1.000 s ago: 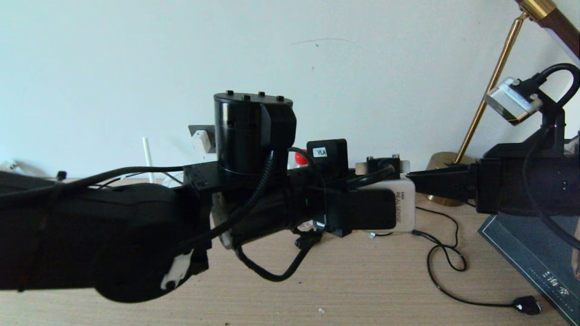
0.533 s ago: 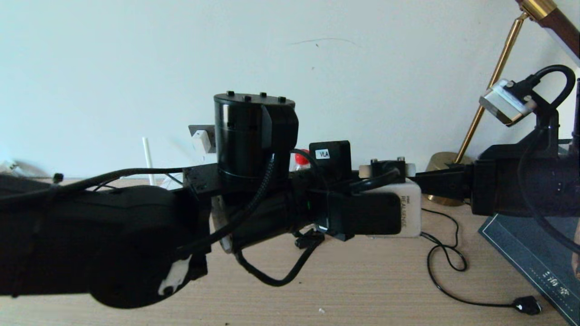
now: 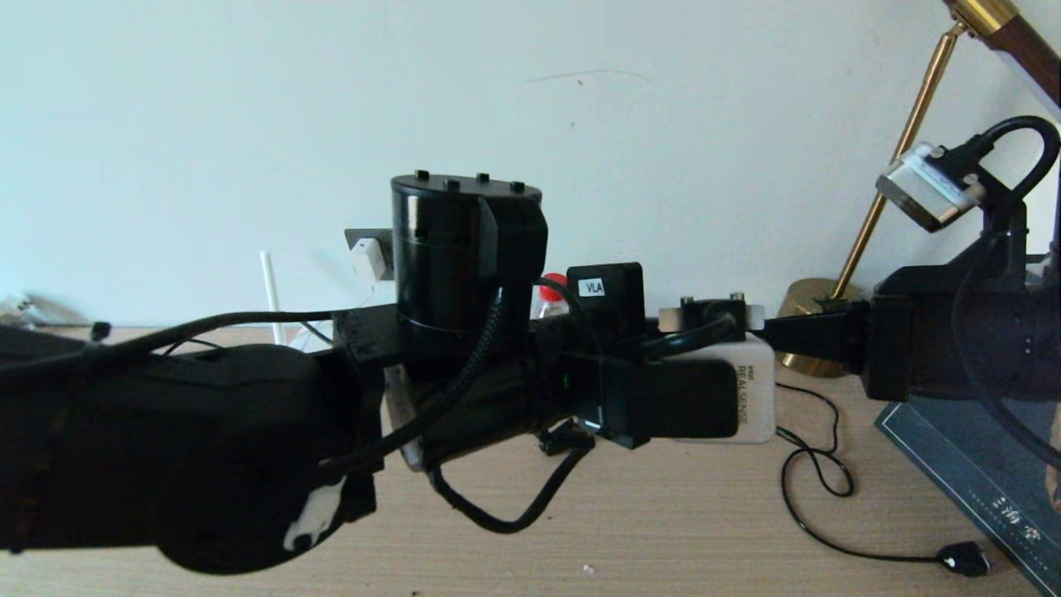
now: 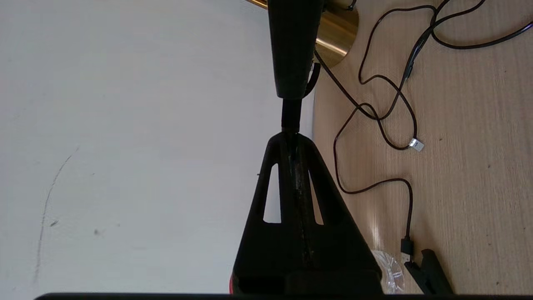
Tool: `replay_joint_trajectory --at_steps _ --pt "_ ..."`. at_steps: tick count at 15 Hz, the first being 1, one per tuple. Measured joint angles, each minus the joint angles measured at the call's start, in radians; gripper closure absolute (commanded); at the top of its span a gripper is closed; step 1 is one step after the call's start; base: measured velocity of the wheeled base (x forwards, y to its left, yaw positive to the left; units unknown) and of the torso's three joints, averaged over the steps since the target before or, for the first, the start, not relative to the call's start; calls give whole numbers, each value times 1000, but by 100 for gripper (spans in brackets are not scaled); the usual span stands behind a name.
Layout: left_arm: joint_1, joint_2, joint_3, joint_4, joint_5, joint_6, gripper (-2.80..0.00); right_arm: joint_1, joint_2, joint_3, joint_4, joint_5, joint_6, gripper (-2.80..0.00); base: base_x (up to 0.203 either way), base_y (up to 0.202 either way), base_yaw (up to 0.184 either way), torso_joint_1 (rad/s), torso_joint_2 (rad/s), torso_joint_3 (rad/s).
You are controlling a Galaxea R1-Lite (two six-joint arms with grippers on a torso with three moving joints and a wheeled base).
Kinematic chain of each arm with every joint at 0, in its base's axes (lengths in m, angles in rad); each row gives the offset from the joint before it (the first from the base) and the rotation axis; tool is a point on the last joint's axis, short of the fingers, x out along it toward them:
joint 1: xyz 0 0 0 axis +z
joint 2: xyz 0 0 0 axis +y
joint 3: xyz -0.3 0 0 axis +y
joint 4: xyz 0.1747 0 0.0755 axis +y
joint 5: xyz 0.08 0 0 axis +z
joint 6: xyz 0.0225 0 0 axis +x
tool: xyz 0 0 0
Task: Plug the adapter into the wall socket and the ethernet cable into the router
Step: Hand it to the other hand
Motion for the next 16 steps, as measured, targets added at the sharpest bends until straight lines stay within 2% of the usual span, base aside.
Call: replay_joint_trajectory --at_steps 3,4,10,13,16 --pt "0 -3 20 -6 0 -25 0 3 -3 7 3 -1 5 0 0 0 0 0 0 0" --pt "-1 -6 35 -9 0 -43 -280 4 -6 8 5 -1 17 0 0 0 0 0 0 0" --pt "0 -25 67 -5 2 -56 -280 3 -36 5 1 -3 167 0 0 0 0 0 0 0" --pt "2 -69 117 -15 1 -43 -280 3 -58 1 5 -1 338 0 0 0 0 0 0 0" --pt "22 -112 202 -131 -25 -9 -280 3 -81 -10 44 6 548 0 0 0 0 0 0 0"
